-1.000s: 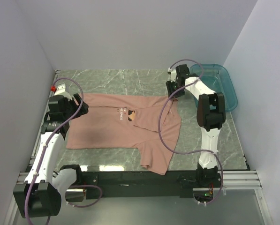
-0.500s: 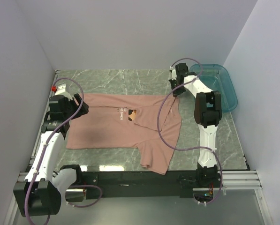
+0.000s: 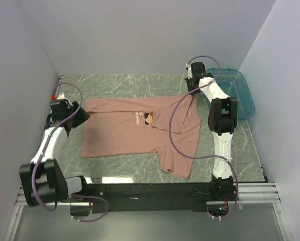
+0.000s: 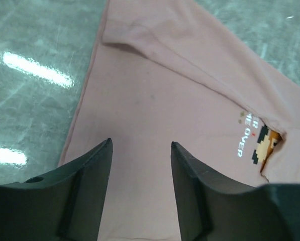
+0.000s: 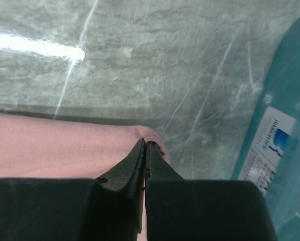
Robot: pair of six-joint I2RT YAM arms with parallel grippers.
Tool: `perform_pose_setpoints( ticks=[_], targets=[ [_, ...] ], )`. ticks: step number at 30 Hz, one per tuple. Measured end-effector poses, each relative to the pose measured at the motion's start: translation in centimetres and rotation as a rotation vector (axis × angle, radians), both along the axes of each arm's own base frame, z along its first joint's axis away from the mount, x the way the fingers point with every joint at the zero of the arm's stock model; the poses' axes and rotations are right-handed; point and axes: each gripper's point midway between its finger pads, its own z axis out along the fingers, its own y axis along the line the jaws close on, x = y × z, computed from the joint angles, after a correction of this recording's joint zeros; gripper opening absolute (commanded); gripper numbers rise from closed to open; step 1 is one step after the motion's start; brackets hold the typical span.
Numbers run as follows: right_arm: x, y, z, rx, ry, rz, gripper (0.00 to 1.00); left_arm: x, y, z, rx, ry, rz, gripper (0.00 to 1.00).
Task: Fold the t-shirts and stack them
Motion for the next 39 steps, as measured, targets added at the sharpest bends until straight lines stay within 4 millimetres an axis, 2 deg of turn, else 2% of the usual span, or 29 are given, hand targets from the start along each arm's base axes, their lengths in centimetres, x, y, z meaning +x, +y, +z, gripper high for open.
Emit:
perform_pose_setpoints(
  ticks=[6, 12, 16, 31, 39],
  targets=[
    [-0.2, -0.2, -1.7, -0.012, 0.031, 0.015, 0.04, 2.7, 0.5, -4.3, -0.092, 0.149, 0.050, 0.51],
    [-0.1, 0.0, -1.7, -0.008, 0.030, 0.023, 0.04, 6.2, 1.5, -6.5, -0.122, 0.198, 0.108, 0.50],
    [-0.1, 0.1, -1.7, -0.002, 0.028, 0.027, 0.04, 7.8, 2.3, -7.7, -0.127, 0.216, 0.153, 0.51],
    [-0.2, 0.3, -1.9, 0.002, 0.034, 0.053, 0.05, 11.8, 3.0, -10.0, -0.159, 0.236, 0.217, 0.46],
    [-0.2, 0.3, -2.0, 0.001, 0.035, 0.057, 0.05, 12.2, 3.6, -10.5, -0.152, 0.244, 0.251, 0.33]
  ],
)
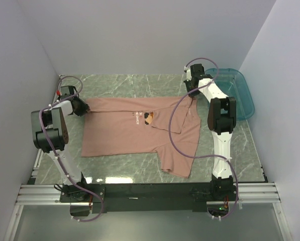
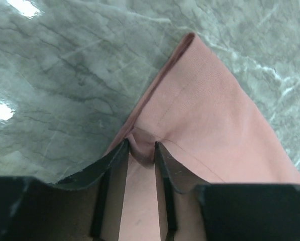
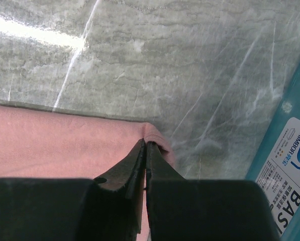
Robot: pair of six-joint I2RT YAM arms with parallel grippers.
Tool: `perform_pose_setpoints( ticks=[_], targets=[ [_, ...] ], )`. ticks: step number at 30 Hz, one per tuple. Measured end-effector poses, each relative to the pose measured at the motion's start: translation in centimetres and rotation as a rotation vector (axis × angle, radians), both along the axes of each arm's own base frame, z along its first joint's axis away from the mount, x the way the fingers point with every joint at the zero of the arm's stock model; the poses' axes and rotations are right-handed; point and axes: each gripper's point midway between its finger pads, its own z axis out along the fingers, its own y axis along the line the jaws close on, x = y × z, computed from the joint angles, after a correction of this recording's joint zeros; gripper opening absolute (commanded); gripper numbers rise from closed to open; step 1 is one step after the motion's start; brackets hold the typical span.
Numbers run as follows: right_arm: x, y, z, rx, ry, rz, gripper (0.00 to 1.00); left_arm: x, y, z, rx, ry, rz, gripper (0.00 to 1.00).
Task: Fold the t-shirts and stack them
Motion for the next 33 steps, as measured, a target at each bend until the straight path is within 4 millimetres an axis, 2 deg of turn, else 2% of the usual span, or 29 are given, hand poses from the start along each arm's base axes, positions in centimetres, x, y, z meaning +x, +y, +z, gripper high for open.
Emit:
perform_pose_setpoints(
  ticks=[10, 16, 22, 27, 33],
  targets=[
    [0.0, 0.0, 0.0, -0.003, 0.000, 0.002, 0.05, -0.5, 1.7, -0.3, 0.107, 0.034, 0.011, 0.31],
    [0.0, 0.0, 0.0, -0.004, 0.000, 0.002, 0.05, -0.1, 2.3, 0.4, 0.160, 0.025, -0.018, 0.30],
    [0.0, -0.1, 0.0, -0.004, 0.000, 0.002, 0.05, 0.1, 2.0, 1.3, 0.158, -0.001, -0.046, 0.45],
    [0.0, 0.0, 0.0, -0.003, 0.001, 0.002, 0.05, -0.2, 1.8, 2.6, 0.162, -0.030, -0.050, 0.48],
    [0.0, -0.1, 0.0, -0.004, 0.000, 0.002, 0.06, -0.5, 1.8, 4.3, 0.184, -0.074, -0.061, 0.57]
  ],
)
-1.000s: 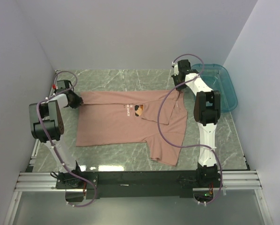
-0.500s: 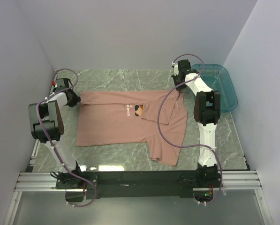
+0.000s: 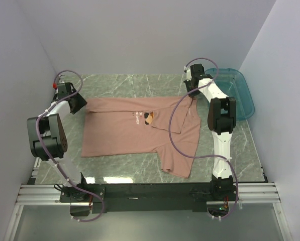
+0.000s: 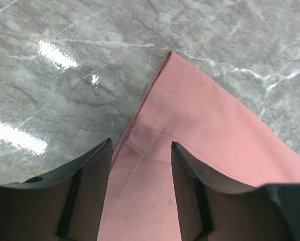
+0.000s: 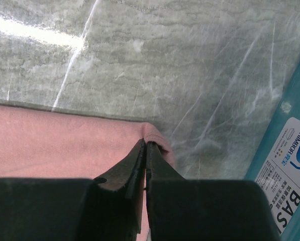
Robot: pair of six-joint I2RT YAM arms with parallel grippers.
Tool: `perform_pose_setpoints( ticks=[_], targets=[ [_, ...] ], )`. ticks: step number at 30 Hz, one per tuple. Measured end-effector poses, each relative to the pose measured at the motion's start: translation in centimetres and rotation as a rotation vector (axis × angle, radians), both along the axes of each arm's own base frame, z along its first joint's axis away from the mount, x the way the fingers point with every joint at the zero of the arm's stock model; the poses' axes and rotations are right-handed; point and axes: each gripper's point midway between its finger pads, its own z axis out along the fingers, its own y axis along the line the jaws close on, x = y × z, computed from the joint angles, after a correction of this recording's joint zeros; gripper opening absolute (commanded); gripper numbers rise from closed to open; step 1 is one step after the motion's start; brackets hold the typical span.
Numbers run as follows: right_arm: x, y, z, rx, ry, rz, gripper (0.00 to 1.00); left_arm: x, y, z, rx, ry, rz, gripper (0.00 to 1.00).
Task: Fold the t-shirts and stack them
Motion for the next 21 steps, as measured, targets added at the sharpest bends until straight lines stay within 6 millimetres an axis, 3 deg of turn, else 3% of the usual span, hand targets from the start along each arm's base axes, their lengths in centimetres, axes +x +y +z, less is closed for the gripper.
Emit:
perform_pose_setpoints(
  ticks=[10, 15, 16, 17, 20, 21],
  targets=[
    [0.2, -0.3, 0.2, -0.015, -0.005, -0.005, 0.05, -1.0, 0.1, 0.1, -0.001, -0.014, -0.002, 0.50],
    [1.7, -0.5, 1.0, -0.029, -0.038, -0.013, 0.08, -1.5, 0.2, 0.7, -0.006, -0.026, -0.002, 0.50],
    [1.9, -0.4, 1.0, -0.030, -0.043, -0.010, 0.13, -1.6, 0.2, 1.2, -0.005, -0.037, -0.003, 0.52],
    [2.0, -0.4, 1.0, -0.032, -0.045, -0.005, 0.29, -1.9, 0.2, 1.8, -0.003, -0.048, -0.003, 0.55],
    [1.7, -0.4, 0.6, -0.036, -0.039, 0.019, 0.55, -2.7, 0.0, 4.4, 0.008, -0.105, -0.014, 0.66],
    [1.4, -0.3, 0.5, -0.036, -0.039, 0.028, 0.58, -3.1, -0.2, 5.5, 0.009, -0.130, -0.018, 0.68]
  ],
)
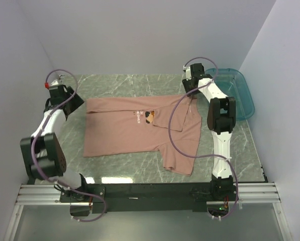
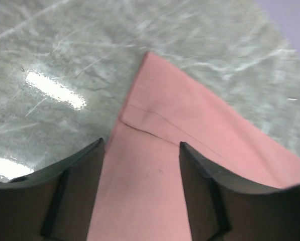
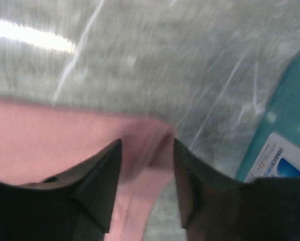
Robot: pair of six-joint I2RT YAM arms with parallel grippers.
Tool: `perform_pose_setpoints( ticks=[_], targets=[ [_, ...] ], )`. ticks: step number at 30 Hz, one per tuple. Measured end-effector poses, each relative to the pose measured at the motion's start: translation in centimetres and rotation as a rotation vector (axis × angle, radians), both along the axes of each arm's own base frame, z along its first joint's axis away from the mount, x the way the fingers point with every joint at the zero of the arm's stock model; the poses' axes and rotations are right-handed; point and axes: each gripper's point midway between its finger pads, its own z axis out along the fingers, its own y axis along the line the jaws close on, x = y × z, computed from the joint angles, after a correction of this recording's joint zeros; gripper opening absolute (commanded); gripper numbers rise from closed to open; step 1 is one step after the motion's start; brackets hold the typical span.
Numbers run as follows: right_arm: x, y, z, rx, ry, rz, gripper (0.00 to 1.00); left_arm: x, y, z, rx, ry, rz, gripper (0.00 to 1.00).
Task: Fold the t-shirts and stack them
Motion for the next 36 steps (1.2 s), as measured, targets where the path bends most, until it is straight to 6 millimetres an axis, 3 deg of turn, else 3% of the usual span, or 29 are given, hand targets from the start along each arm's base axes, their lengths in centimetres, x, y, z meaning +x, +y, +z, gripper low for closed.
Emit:
perform_pose_setpoints(
  ticks=[3, 7, 10, 11, 13, 15, 18, 21, 24, 26, 27, 29, 32, 36],
  targets=[
    [-1.6, 0.3, 0.2, -0.001, 0.026, 0.047, 0.63, -1.5, -0.7, 3.7, 0.000, -0.094, -0.014, 0.73],
    [-1.7, 1.5, 4.0, 0.020, -0.030, 0.104, 0.67, -3.8, -1.9, 7.5, -0.018, -0.205, -0.040, 0.73],
    [-2.2, 2.7, 8.0, 0.037, -0.096, 0.152, 0.69, -5.9, -2.9, 8.0, -0.059, -0.230, -0.049, 0.72],
    [-2.7, 3.4, 9.8, 0.045, -0.123, 0.176, 0.69, -6.6, -3.2, 7.8, -0.079, -0.227, -0.048, 0.71],
    [-3.6, 4.8, 12.0, 0.059, -0.155, 0.228, 0.69, -8.0, -4.0, 7.0, -0.123, -0.211, -0.047, 0.70],
    [-5.6, 7.0, 13.6, 0.094, -0.163, 0.333, 0.69, -9.4, -4.8, 5.7, -0.175, -0.177, -0.040, 0.69],
    [-11.0, 10.5, 13.8, 0.157, -0.103, 0.569, 0.69, -11.5, -6.2, 2.8, -0.275, -0.090, -0.030, 0.68],
    [-20.0, 13.9, 11.5, 0.214, 0.016, 0.861, 0.69, -13.9, -7.4, -0.8, -0.372, 0.033, 0.018, 0.67],
    [-30.4, 16.0, 8.2, 0.250, 0.124, 1.089, 0.70, -16.2, -7.8, -2.9, -0.437, 0.138, 0.104, 0.66],
    [-35.7, 16.5, 7.4, 0.274, 0.152, 1.184, 0.70, -17.5, -7.6, -3.6, -0.454, 0.189, 0.176, 0.64],
    [-37.3, 16.6, 7.5, 0.285, 0.138, 1.213, 0.70, -18.0, -7.4, -3.9, -0.455, 0.209, 0.212, 0.64],
    [-38.3, 16.5, 8.6, 0.299, 0.081, 1.219, 0.70, -19.1, -6.8, -4.6, -0.443, 0.256, 0.283, 0.62],
    [-37.0, 17.0, 10.4, 0.302, -0.020, 1.198, 0.69, -20.5, -6.2, -5.6, -0.429, 0.318, 0.368, 0.59],
    [-35.9, 17.2, 10.4, 0.299, -0.040, 1.165, 0.69, -21.4, -5.5, -7.0, -0.417, 0.365, 0.446, 0.57]
  ],
)
